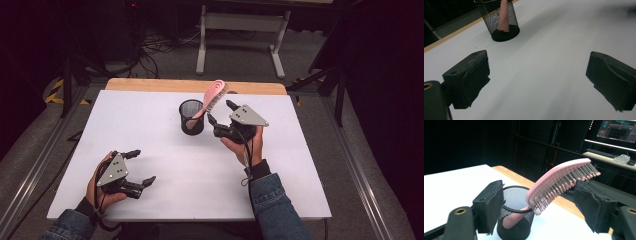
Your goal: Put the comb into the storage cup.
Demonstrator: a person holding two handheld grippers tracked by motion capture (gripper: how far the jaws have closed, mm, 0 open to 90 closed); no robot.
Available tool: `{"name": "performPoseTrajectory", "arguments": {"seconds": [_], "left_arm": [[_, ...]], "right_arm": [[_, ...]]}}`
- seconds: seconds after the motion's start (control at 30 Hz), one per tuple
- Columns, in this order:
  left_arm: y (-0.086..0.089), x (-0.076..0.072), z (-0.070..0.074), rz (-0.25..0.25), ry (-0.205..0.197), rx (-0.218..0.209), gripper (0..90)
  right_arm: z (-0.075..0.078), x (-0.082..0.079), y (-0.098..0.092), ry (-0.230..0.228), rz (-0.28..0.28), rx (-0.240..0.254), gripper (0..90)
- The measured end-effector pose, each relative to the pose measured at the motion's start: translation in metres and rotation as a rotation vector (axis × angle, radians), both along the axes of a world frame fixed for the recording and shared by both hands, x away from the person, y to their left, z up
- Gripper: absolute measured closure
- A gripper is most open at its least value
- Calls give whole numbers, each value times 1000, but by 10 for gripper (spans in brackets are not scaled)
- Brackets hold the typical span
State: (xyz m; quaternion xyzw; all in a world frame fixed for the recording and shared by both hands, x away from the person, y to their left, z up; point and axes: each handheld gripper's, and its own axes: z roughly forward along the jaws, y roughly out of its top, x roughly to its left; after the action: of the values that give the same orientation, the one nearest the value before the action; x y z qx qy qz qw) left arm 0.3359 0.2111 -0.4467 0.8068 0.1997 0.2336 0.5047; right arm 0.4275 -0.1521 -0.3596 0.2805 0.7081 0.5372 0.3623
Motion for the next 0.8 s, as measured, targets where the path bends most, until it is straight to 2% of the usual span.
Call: {"name": "performPoseTrajectory", "arguments": {"seconds": [0.3,0.8], "left_arm": [[1,0,1,-3,-6,-2,60],[1,-1,2,-2,-9,-1,59]], "right_arm": [[-2,-6,1,4,26,-20,179],[-1,-18,-11,-6,31,-3,93]]}}
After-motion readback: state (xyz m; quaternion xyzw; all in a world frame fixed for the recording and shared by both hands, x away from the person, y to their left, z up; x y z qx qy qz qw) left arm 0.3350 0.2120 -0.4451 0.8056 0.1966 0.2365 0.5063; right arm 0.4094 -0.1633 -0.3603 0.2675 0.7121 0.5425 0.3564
